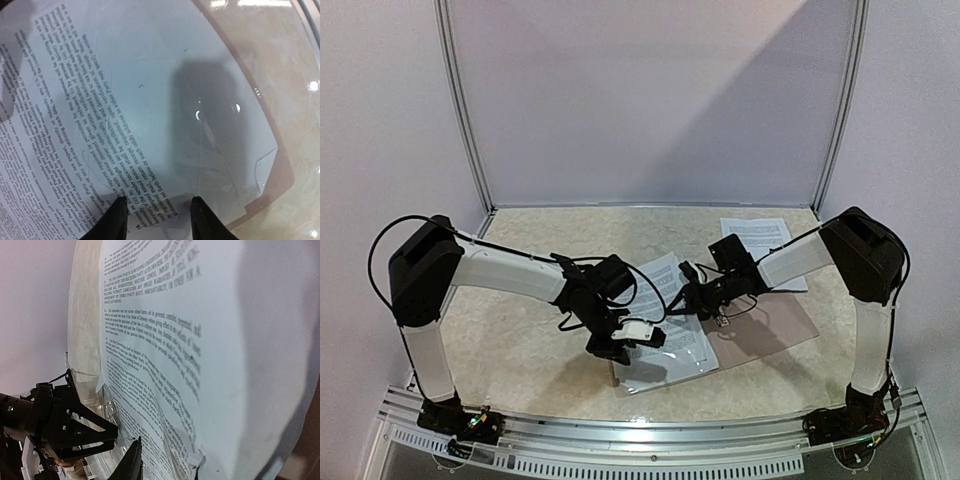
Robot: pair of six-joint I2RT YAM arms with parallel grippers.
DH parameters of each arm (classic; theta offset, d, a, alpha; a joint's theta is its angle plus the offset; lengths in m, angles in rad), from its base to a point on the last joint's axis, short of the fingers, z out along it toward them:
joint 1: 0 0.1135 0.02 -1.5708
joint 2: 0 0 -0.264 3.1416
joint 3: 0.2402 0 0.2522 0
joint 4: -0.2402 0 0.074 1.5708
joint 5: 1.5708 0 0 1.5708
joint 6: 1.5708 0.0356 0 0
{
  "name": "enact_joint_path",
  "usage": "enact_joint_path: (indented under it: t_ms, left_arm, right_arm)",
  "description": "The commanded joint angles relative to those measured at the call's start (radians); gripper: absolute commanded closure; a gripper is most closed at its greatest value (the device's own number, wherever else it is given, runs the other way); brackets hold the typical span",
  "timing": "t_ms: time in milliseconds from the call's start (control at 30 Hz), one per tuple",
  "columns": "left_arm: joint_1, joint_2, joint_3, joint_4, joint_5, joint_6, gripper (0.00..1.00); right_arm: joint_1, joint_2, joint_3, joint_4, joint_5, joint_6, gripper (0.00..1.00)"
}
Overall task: Put the files into the folder
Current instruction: Insert the folder to form pockets on the folder.
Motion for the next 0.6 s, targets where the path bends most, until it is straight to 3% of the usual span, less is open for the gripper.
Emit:
enact_joint_path:
  t_ms: [0, 167, 300, 567]
  left_arm:
    - [-0.017, 0.078, -0.029, -0.025, -0.078, 0.021, 0.59]
    - [-0.017, 0.061, -0.017, -0.032, -0.095, 0.036, 0.67]
    - [-0.016, 0.057, -0.029, -0.023, -0.142, 0.057, 0.67]
    - [-0.012, 0.054, -0.05, -0.012, -0.165, 0.071, 0.66]
  right_arm:
    - [0.01, -0.021, -0.034, 0.002, 0.013, 0.008, 0.73]
    - [0.01, -0.034, -0.034, -0.045, 0.008, -0.009, 0.74]
    - [0.009, -0.079, -0.04, -0.152, 0.024, -0.066, 0.74]
    - [0.011, -0.164, -0.121, -0.291, 0.076, -0.152, 0.85]
